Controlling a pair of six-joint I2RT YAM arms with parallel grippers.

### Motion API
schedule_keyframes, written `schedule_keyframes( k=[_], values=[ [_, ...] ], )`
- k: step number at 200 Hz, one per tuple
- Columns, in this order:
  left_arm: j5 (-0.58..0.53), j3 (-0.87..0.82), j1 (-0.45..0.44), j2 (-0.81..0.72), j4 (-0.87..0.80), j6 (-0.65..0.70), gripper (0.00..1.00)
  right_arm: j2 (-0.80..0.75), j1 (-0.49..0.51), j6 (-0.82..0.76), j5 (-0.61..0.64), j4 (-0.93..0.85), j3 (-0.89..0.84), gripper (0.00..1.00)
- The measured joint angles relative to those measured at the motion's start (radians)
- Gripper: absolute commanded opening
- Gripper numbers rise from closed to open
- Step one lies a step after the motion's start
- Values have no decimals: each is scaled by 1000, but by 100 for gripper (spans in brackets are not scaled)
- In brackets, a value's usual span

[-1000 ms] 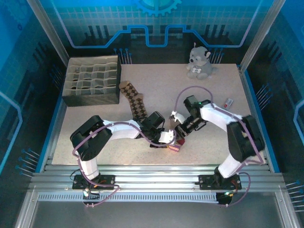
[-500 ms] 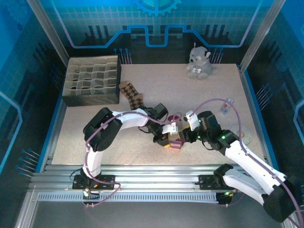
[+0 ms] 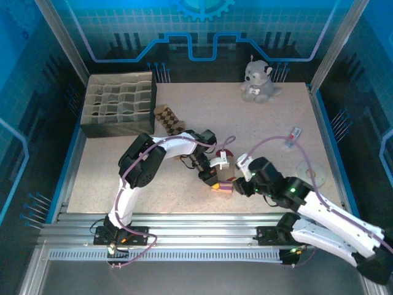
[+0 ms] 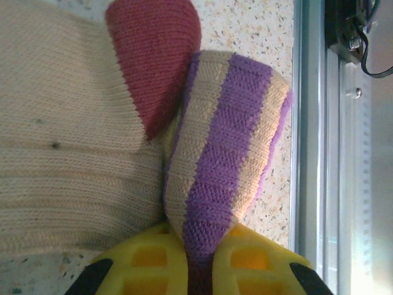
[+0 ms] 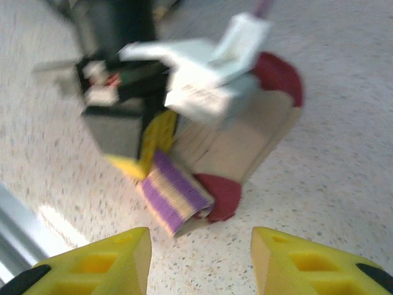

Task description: Roll the socks

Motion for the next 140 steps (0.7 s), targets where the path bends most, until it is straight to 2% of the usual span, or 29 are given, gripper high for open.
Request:
schedule_keyframes(
  k=[23, 42, 60, 63, 67, 74, 140],
  values=[
    [24, 62, 12, 45, -75, -14, 0, 145, 154, -110, 70, -3, 62, 51],
    [31, 89, 15, 66, -116, -16, 0, 270, 226, -202, 132, 2, 116, 54],
    [39, 102, 16, 78, -140, -16, 0, 348, 236, -267, 174, 4, 127, 59],
    [40, 103, 16, 79, -143, -16, 0, 358, 236, -280, 178, 3, 127, 61],
    [42, 103, 17, 81, -147, -16, 0, 369, 236, -288, 185, 3, 126, 70],
    [46, 105, 17, 84, -156, -15, 0, 383, 236, -304, 195, 3, 124, 74],
    [71, 161, 26, 130, -245, -14, 0, 437, 236, -422, 217, 66, 67, 76]
  ],
)
